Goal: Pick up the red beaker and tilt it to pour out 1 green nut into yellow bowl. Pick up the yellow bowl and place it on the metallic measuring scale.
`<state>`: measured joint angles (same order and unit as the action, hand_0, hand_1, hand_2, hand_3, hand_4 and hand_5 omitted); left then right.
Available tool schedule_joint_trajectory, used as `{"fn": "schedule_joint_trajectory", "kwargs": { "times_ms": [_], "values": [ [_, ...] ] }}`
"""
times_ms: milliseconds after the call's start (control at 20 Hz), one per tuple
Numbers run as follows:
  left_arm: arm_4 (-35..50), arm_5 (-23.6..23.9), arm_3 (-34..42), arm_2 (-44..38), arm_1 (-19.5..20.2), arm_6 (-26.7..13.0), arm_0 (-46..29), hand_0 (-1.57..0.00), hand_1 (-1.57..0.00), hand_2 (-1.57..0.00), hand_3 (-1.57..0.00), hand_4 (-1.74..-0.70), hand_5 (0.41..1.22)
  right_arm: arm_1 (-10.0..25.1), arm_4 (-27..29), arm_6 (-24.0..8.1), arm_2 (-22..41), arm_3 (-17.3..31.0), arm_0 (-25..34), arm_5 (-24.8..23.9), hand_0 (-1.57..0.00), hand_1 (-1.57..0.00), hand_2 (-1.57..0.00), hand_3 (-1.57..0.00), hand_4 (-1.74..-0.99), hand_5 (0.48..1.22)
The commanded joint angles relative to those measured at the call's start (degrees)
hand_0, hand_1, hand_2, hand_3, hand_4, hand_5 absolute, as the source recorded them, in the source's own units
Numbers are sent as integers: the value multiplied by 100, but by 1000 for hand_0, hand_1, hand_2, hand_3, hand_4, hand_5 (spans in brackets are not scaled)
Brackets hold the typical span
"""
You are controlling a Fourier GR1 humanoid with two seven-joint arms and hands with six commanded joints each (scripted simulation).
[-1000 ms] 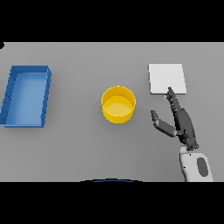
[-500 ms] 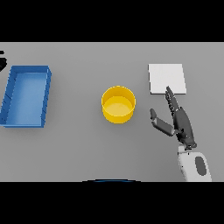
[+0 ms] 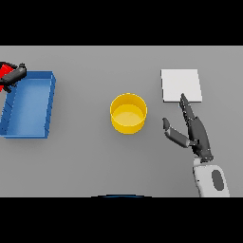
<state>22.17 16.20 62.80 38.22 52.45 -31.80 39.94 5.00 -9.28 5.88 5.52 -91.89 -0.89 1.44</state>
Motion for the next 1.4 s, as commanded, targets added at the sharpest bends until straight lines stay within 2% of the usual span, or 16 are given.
{"fn": "schedule_joint_trajectory", "kwargs": {
  "times_ms": [0,100,150,200,300,400,450,600,650,750,850,950,1050,1150,1250,1350],
  "values": [
    [53,-118,59,-3,46,-16,11,-785,-664,-597,-371,-883,701,4,-8,-119,-14,20,89,-19,1,1,1,1,-1320,726],
    [30,-330,43,50,145,-4,-20,-502,-425,-382,-237,-830,678,37,-20,-98,-3,6,50,2,1,1,1,1,-1318,725],
    [-58,-452,38,142,192,-167,51,-402,-340,-305,-189,-807,667,34,-41,-35,-3,-11,1,-24,1,1,1,1,-1316,724],
    [-92,-517,44,198,184,-257,86,-321,-271,-244,-151,-794,659,71,14,31,-21,-16,-24,39,1,1,1,1,-1315,724],
    [-120,-597,35,290,153,-315,157,-205,-173,-156,-97,-778,655,112,-17,-115,-41,-27,65,10,1,1,1,1,-1308,717],
    [-227,-601,-57,361,124,-240,135,-131,-111,-99,-61,-760,655,104,-101,-115,-11,-4,51,-36,1,1,1,1,-1305,717],
    [-294,-548,-79,378,129,-206,136,-105,-88,-79,-49,-746,655,100,-119,-28,11,-19,-20,-31,1,1,1,1,-1300,717],
    [-339,-260,-40,341,78,-53,68,-53,-45,-40,-25,-730,661,45,-156,-298,47,-35,146,-67,1,1,1,1,-1277,704],
    [-328,-193,-79,313,29,-41,86,-42,-36,-32,-19,-728,664,104,-382,-490,105,-72,198,-169,1,1,1,1,-1281,688],
    [-321,-117,-37,272,45,126,49,-27,-22,-20,-12,-718,675,297,-752,-696,236,-86,372,-188,1,1,1,1,-1222,662],
    [-276,-65,43,231,49,133,68,-17,-14,-12,-7,-720,685,488,-713,-398,384,-64,632,196,-13,1,1,1,-1167,672],
    [-250,-25,126,227,49,122,51,-10,-9,-8,-4,-726,700,729,-768,-213,574,26,934,611,-8,1,1,1,-1202,683],
    [-247,-2,70,222,6,204,33,-6,-5,-5,-2,-738,709,1003,-1129,-280,831,183,1340,868,-5,1,1,1,-1254,666],
    [-227,-11,53,208,23,220,15,-4,-3,-3,-1,-740,709,1183,-1510,-394,1073,383,1668,1006,-3,1,1,1,-1255,648],
    [-177,0,111,174,32,243,-1,-2,-2,-1,0,-746,709,1449,-2078,-236,1490,533,1971,1156,-1,1,1,1,-1234,627],
    [-177,-39,60,188,11,260,-2,-1,-1,0,0,-748,712,1537,-2331,-130,1731,705,2286,1311,0,1,1,1,-1227,616]
  ]
}}
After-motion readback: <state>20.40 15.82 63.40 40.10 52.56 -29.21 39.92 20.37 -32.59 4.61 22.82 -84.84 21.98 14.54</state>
